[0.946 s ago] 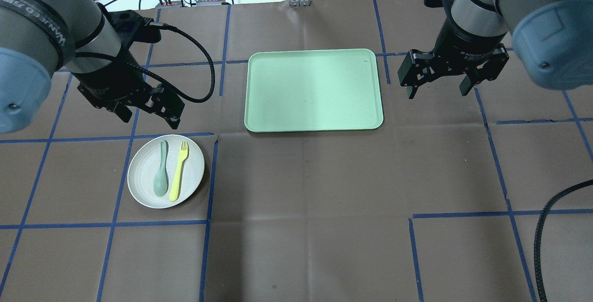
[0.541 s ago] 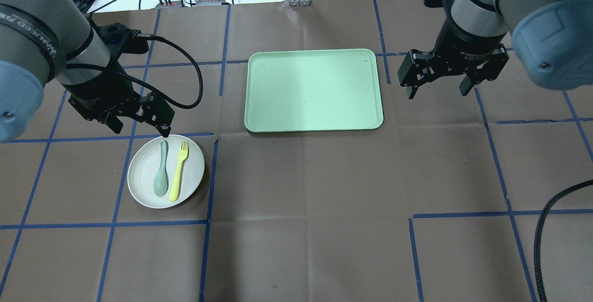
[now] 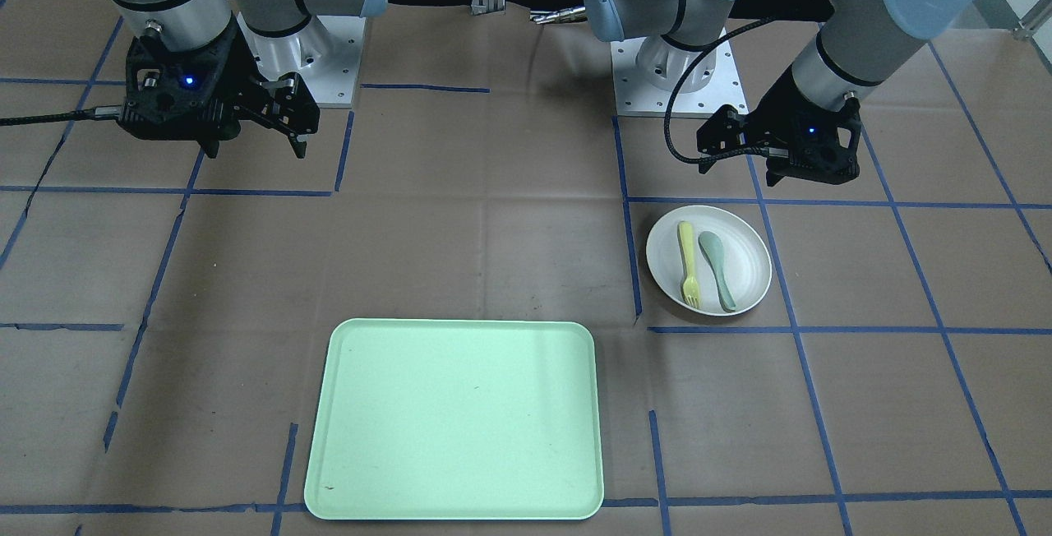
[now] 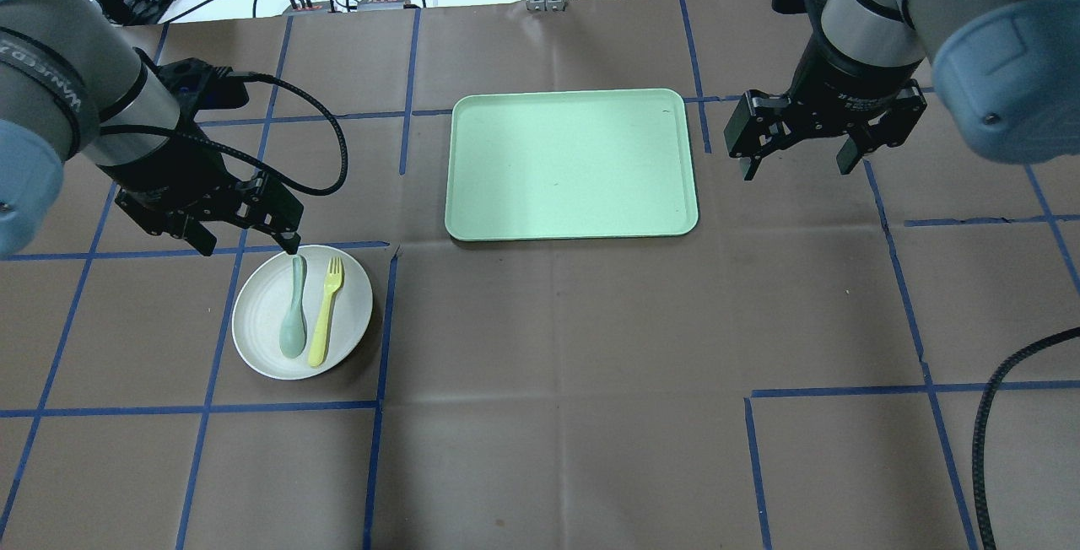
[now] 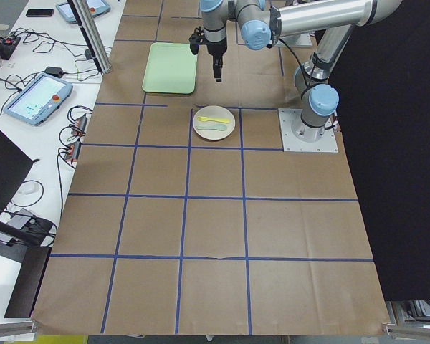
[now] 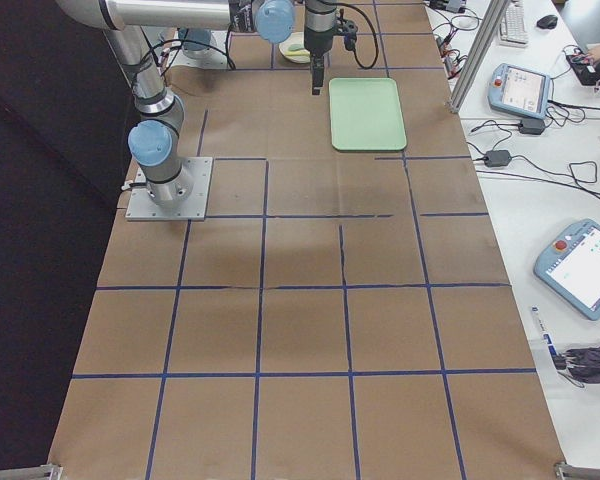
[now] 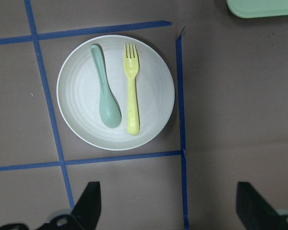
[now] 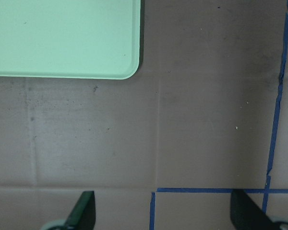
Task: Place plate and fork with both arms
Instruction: 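Lower the left gripper onto the plate rim nearest it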
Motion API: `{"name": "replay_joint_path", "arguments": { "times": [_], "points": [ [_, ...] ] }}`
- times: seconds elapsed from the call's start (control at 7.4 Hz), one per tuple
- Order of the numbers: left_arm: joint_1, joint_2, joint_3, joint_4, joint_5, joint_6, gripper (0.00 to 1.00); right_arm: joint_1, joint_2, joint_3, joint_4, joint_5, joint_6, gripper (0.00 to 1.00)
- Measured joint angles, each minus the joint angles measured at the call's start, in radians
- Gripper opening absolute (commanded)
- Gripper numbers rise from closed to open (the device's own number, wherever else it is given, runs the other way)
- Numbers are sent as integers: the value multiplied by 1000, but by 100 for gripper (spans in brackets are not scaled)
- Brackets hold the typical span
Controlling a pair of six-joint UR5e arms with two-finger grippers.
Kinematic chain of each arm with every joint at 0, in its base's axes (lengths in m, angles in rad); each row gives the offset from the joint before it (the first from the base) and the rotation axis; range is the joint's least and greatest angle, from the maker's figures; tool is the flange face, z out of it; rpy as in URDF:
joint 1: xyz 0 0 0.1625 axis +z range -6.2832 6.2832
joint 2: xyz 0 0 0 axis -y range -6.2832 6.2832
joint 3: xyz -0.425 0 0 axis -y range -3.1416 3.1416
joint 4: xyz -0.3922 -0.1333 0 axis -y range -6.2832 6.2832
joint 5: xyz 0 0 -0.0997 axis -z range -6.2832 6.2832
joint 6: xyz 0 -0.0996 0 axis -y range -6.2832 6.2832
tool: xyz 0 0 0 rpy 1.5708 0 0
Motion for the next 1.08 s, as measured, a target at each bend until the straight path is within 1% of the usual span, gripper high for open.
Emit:
{"name": "replay_joint_path", "arguments": {
  "times": [0.14, 0.41, 0.68, 1.08],
  "points": [
    [46, -8, -44, 52, -10, 67, 100, 0, 0, 0, 0, 0, 0, 100],
    [117, -62, -78, 97, -27, 199, 100, 0, 0, 0, 0, 0, 1, 100],
    [188, -156, -82, 150, -55, 277, 99, 0, 0, 0, 1, 0, 2, 100],
    [263, -302, -84, 244, -84, 356, 99, 1, 0, 1, 1, 0, 1, 100]
  ]
}}
